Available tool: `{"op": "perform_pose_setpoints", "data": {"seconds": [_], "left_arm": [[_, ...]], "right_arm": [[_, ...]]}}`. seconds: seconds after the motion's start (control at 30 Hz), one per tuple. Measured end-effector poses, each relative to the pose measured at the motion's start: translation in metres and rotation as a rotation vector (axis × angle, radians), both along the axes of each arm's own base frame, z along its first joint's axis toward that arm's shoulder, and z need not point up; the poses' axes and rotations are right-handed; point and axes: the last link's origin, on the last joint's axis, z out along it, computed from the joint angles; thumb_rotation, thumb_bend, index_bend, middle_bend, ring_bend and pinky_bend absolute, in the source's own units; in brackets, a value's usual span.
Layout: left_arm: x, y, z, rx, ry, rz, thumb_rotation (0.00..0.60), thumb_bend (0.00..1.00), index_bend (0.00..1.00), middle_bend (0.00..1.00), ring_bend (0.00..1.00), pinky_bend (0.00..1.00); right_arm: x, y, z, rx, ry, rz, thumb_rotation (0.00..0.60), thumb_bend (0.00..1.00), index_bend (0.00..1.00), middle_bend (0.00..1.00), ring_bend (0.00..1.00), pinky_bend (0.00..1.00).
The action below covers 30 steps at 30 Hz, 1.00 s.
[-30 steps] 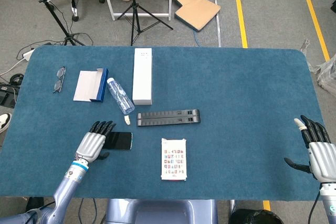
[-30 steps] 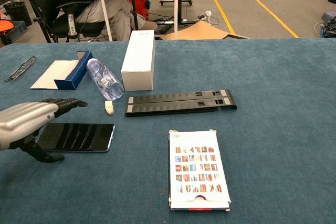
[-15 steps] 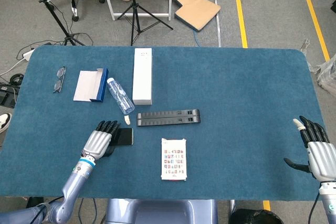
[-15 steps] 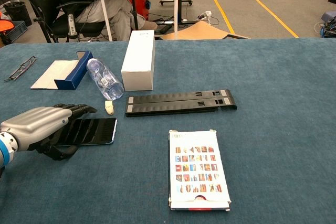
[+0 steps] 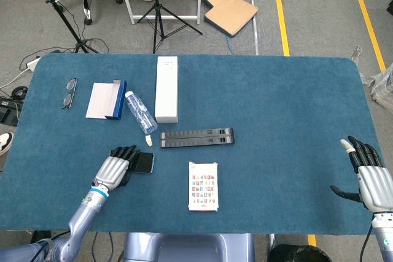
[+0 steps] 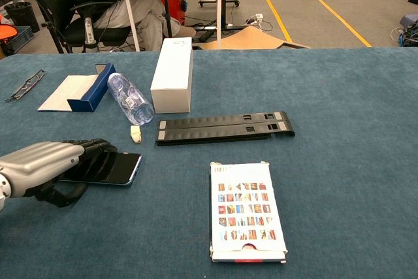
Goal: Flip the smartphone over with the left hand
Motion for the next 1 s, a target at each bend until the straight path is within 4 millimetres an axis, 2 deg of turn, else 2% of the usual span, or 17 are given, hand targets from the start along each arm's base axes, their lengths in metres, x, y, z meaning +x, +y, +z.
{"op": "perform_pose_setpoints", "data": {"seconds": [0.27,0.43,0.6,0.8,1.0], "left_arm": [[0.001,-0.025,0.03,-0.089,0.03,0.004,0.6,0.76,0.14,0.09,0.11,0.11],[0.004,-0.039,0.052,-0.16,0.05,0.043,0.6,0.76,0.15,0.12,0.12,0.12],[0.007,-0.043,0.067,-0.228,0.046,0.103,0.6,0.76,0.15,0.17,0.15,0.15],[0.018,-0.032,0.07,-0.285,-0.052,0.187,0.6,0.77,0.16,0.2,0.17,0.17],[0.031,0.004,0.068,-0.325,-0.153,0.286,0.6,0.79,0.16,0.19,0.15,0.17]], "right_arm": [[0.002,0.0,-0.001,0.005,-0.001,0.006,0.6,0.0,0.0,0.0,0.0,0.0],[0.003,0.001,-0.001,0.005,0.001,0.009,0.6,0.0,0.0,0.0,0.0,0.0],[0.003,0.001,-0.002,0.005,0.003,0.008,0.6,0.0,0.0,0.0,0.0,0.0],[0.002,0.001,-0.003,0.009,0.007,0.003,0.6,0.0,0.0,0.0,0.0,0.0],[0.001,0.0,-0.005,0.014,0.015,-0.001,0.6,0.0,0.0,0.0,0.0,0.0]]}}
